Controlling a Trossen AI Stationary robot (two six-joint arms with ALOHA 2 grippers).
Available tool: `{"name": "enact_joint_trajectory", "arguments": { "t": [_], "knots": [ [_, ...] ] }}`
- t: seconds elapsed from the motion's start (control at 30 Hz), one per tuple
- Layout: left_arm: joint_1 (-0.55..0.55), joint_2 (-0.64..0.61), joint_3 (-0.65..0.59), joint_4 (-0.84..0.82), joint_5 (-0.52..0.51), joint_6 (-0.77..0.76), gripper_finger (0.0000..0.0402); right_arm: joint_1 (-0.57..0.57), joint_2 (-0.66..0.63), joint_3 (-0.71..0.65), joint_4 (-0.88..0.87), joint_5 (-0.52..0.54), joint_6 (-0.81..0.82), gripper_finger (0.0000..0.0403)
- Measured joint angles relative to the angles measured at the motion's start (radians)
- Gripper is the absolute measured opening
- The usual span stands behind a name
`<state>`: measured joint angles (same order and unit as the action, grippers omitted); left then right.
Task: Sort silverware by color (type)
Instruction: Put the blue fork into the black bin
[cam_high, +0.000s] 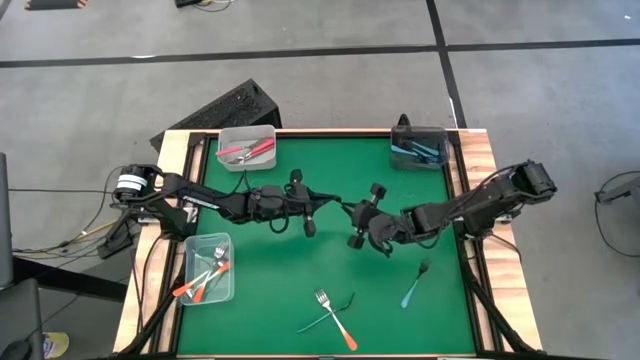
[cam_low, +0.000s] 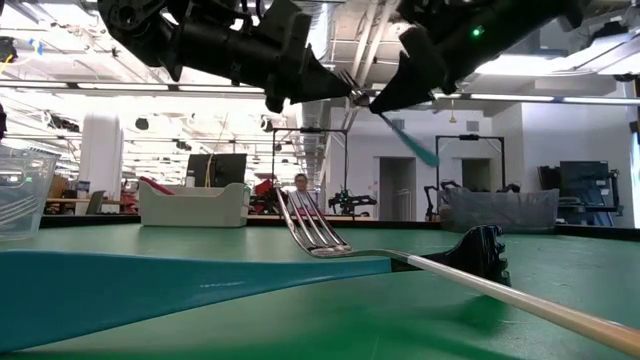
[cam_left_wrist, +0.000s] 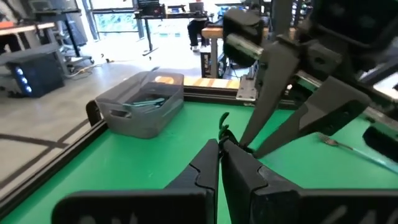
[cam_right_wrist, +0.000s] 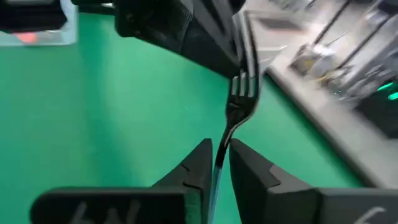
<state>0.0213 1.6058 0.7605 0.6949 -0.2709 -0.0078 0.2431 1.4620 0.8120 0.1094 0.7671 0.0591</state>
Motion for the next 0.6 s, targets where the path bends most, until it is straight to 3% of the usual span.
{"name": "enact_joint_trajectory", "arguments": {
  "t": [0.27, 0.4, 0.6],
  "knots": [
    [-0.03, 0.0, 0.0, 0.009, 0.045, 0.113, 0.0, -0.09, 0.0, 0.0, -0.033, -0.329, 0.143, 0.0127],
    [-0.036, 0.0, 0.0, 0.009, 0.074, 0.136, 0.0, -0.114, 0.0, 0.0, -0.034, -0.352, 0.179, 0.0127],
    [-0.036, 0.0, 0.0, -0.015, 0.076, 0.137, 0.0, -0.113, -0.003, 0.0, -0.035, -0.356, 0.179, 0.0094]
  ]
}}
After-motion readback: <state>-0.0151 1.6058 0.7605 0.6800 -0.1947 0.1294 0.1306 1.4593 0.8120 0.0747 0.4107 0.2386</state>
